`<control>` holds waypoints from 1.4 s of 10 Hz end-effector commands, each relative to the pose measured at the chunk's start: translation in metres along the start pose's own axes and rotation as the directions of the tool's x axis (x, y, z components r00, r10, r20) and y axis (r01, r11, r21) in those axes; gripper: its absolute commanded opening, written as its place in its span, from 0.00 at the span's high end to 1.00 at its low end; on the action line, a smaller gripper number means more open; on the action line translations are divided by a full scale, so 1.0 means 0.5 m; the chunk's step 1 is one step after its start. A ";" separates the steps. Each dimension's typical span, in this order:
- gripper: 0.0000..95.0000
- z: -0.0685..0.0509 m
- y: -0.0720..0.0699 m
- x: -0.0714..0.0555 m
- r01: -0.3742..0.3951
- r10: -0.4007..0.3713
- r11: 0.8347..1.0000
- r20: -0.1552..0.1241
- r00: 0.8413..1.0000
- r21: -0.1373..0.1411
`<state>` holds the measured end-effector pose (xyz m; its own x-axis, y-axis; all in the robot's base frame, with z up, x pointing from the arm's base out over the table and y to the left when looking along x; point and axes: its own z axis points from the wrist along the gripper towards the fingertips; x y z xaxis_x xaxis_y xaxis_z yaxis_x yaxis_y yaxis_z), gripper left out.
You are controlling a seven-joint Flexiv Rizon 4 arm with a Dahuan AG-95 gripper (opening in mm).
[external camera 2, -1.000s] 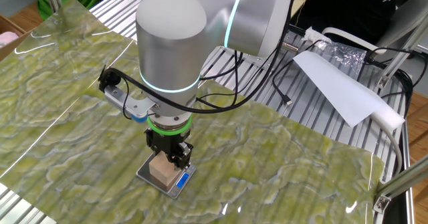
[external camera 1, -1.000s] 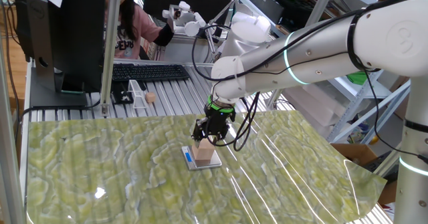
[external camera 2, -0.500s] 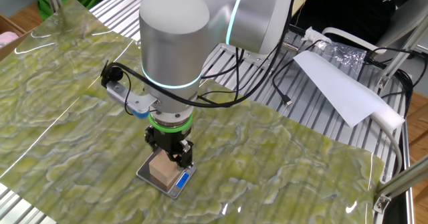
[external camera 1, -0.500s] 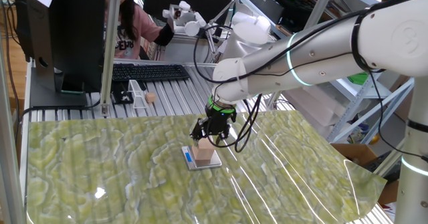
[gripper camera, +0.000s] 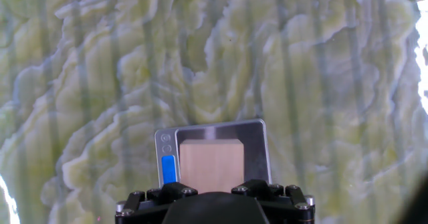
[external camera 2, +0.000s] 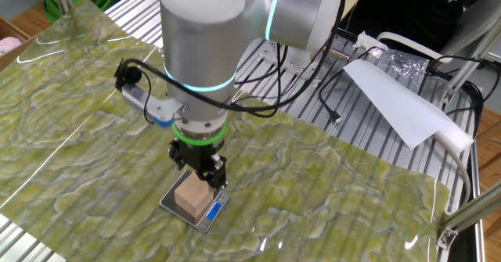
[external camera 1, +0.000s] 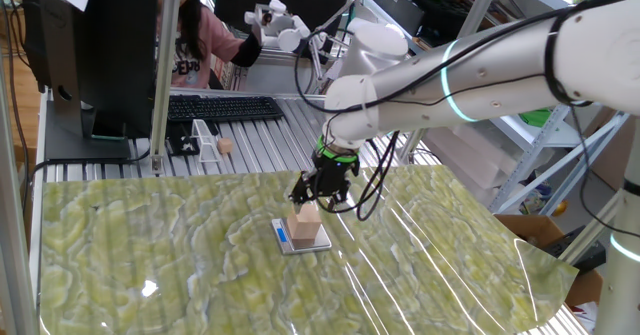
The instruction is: Place the block on the scale
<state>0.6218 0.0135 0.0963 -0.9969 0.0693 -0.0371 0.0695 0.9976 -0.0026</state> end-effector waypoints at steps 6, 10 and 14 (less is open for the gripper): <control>1.00 -0.084 -0.025 0.028 0.095 -0.095 0.996 -0.029 0.995 -0.005; 1.00 -0.116 -0.025 0.043 0.130 -0.130 0.992 -0.027 0.991 0.000; 1.00 -0.157 0.004 0.063 0.146 -0.146 0.989 -0.059 0.988 -0.003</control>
<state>0.5858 0.0181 0.1746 -0.9975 -0.0663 0.0224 -0.0665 0.9978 -0.0065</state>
